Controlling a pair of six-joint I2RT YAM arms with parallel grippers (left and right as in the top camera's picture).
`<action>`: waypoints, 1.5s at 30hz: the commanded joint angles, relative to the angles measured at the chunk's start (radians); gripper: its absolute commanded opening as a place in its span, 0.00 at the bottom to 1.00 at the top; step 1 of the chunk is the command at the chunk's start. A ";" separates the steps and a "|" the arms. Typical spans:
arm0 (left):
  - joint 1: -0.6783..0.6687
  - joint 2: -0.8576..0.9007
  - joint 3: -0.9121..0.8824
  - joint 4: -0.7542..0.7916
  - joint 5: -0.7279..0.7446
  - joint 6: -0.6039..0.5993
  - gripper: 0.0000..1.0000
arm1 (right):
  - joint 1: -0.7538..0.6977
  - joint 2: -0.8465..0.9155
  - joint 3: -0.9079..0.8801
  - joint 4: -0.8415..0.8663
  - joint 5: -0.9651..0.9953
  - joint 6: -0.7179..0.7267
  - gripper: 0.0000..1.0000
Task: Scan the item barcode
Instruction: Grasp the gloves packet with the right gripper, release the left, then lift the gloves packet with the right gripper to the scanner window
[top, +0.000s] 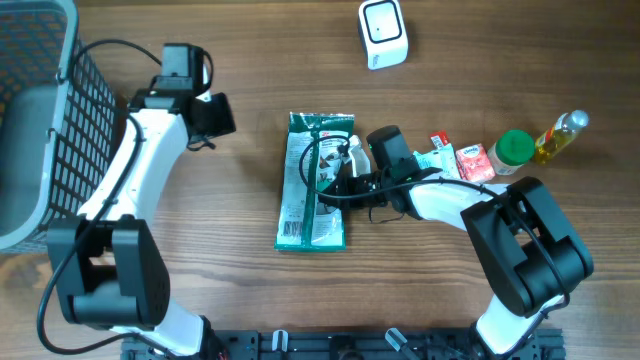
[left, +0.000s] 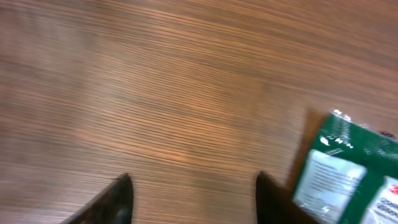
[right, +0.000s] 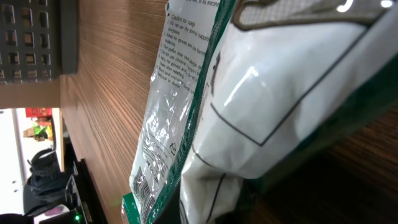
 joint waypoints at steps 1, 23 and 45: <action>0.055 0.002 0.000 -0.008 -0.043 0.069 1.00 | 0.006 0.016 -0.008 0.004 0.015 -0.026 0.04; 0.063 0.002 0.000 -0.008 -0.043 0.069 1.00 | 0.006 -0.160 1.040 -1.160 0.750 -1.194 0.04; 0.063 0.002 0.000 -0.008 -0.043 0.069 1.00 | -0.029 0.425 1.038 0.013 1.216 -1.878 0.04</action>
